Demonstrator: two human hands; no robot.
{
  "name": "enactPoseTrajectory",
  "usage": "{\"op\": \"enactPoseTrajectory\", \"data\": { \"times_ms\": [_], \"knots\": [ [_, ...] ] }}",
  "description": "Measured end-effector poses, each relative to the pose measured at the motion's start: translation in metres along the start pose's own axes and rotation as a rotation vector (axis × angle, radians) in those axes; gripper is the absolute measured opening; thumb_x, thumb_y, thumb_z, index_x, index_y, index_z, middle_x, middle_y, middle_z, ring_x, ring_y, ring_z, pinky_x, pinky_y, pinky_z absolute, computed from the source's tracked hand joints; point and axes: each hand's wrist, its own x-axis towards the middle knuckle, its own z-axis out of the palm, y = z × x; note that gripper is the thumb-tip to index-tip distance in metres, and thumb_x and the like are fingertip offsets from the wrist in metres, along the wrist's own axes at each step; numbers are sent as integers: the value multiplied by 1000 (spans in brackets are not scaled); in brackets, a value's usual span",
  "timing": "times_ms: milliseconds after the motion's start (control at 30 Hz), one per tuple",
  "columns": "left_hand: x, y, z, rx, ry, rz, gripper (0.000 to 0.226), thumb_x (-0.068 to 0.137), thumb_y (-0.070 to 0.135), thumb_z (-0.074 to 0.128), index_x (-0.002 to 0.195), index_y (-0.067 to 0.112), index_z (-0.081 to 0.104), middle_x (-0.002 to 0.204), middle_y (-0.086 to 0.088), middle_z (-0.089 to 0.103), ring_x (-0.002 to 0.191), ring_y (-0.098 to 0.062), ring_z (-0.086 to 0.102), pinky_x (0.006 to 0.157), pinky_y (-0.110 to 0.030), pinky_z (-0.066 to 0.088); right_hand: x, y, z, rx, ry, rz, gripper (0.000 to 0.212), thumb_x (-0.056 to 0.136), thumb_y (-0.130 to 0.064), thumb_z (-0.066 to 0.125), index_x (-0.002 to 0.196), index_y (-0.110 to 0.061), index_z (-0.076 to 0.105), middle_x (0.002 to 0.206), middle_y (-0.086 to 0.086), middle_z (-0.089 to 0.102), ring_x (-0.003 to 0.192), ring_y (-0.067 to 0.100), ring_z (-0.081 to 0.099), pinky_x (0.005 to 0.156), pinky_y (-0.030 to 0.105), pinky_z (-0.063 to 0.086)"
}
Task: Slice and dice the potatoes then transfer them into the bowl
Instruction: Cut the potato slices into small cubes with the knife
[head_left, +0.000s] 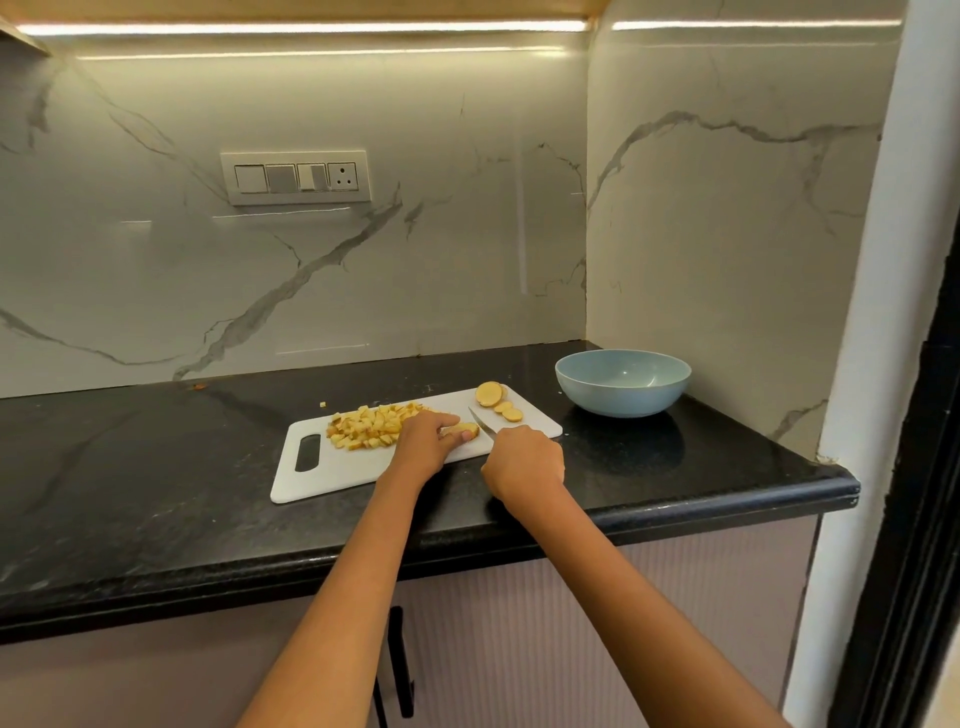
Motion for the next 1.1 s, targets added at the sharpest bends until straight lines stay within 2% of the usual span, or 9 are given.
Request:
{"op": "enactPoseTrajectory", "data": {
  "times_ms": [67,133,200,367,467,567,700,800,1100],
  "knots": [
    [1,-2,1,-16,-10,2,10,88,22,60,81,17,64,83,6,58,94,-21,50,83,-28,36,-1,-1,0,23,-5,8,29,98,-20,44,122,-9,54,118,8,58,107,21,57,74,26,41],
    [3,-3,2,1,-1,-11,28,88,22,61,109,4,68,116,-9,64,113,-25,53,95,-32,39,-2,-2,0,40,-13,14,29,98,-21,44,122,-9,54,118,8,58,107,21,57,73,26,40],
    [4,-3,2,10,9,-9,33,88,21,61,115,4,65,123,-11,61,116,-24,52,97,-31,39,-2,-2,0,60,-13,26,29,97,-21,45,122,-8,54,118,8,58,107,21,57,74,26,40],
    [5,-4,3,-28,32,-3,28,87,18,62,110,4,68,115,-9,66,107,-21,57,86,-25,39,-4,-1,-2,74,-22,9,30,96,-22,45,122,-8,53,118,9,58,108,22,56,81,28,43],
    [6,-5,4,-39,41,9,21,87,16,63,101,3,71,94,-11,69,88,-18,55,77,-28,37,-5,0,-4,70,-25,-8,30,97,-23,44,122,-9,52,119,9,58,108,22,56,82,28,43],
    [5,-5,4,-52,40,24,15,86,14,63,92,5,74,87,-15,69,76,-17,50,70,-28,36,-5,0,-4,64,-32,-9,30,97,-23,44,123,-9,52,119,9,58,109,22,55,82,29,42],
    [5,-4,0,-35,12,45,13,86,14,63,75,13,69,67,-13,55,65,-17,41,61,-26,30,1,-5,-5,34,-62,-6,28,97,-19,44,122,-9,52,118,9,59,107,22,56,83,28,43],
    [5,-5,-1,-11,-9,50,19,86,12,61,68,6,65,62,-12,48,60,-16,37,54,-23,26,6,-13,-5,-1,-92,-18,28,98,-15,44,124,-8,52,120,8,58,108,21,57,84,27,44],
    [4,-7,4,-42,18,64,29,87,12,60,60,2,54,59,-9,39,62,-17,35,57,-27,24,-4,-5,-1,-105,-38,-61,28,98,-16,42,122,-8,54,118,8,59,106,21,58,75,26,43]
  ]
}}
